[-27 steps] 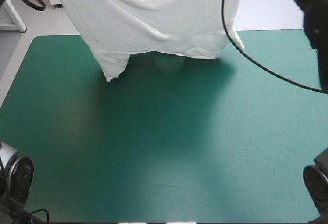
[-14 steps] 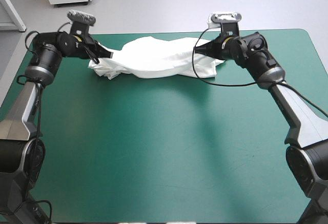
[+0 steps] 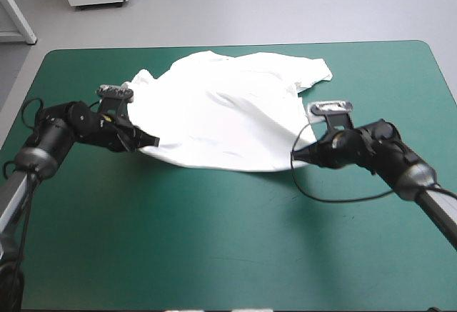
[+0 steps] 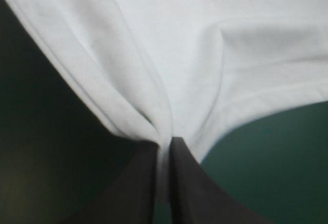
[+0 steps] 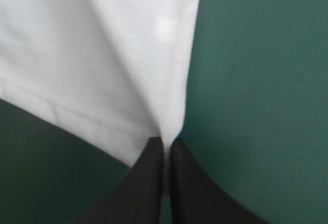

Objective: Fold the cloth

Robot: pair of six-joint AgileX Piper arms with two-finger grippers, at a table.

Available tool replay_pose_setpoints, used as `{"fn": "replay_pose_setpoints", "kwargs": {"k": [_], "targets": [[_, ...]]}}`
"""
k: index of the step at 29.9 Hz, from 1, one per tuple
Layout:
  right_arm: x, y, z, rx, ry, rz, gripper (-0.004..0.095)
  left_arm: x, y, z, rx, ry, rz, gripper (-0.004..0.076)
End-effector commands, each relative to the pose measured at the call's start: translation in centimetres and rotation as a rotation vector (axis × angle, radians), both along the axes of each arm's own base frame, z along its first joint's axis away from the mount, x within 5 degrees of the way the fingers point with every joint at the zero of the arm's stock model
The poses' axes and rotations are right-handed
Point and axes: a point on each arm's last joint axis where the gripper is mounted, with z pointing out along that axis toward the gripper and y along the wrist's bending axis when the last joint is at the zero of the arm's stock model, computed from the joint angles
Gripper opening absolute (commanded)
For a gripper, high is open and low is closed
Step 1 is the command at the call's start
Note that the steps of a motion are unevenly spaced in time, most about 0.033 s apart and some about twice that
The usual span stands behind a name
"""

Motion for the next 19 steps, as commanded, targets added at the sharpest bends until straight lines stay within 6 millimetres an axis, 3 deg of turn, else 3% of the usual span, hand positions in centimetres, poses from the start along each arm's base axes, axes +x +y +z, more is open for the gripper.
{"fn": "replay_pose_setpoints", "kwargs": {"k": [1,7,11,15,19], "targets": [[-4.8,-1.8,1.1,-0.044,0.041,0.044,-0.0019,-5.6,-0.1,1.5,-0.04,0.048,-0.033,-0.0009],[-12.5,-4.7,0.5,-0.117,0.26,0.052,-0.0019,-13.0,0.5,-0.3,-0.028,0.303,-0.051,-0.0009],[-15.8,-5.4,0.8,-0.026,0.212,0.038,-0.0019,-15.9,0.9,-1.1,-0.035,0.31,-0.009,-0.0009],[-17.5,-5.2,0.9,0.096,0.21,0.016,-0.0016,-18.1,1.3,-2.2,-0.011,0.312,0.025,-0.0009],[-17.6,-4.7,-0.5,0.131,0.289,0.015,-0.0016,-19.2,1.2,-3.7,0.015,0.355,0.022,-0.0009]]}}
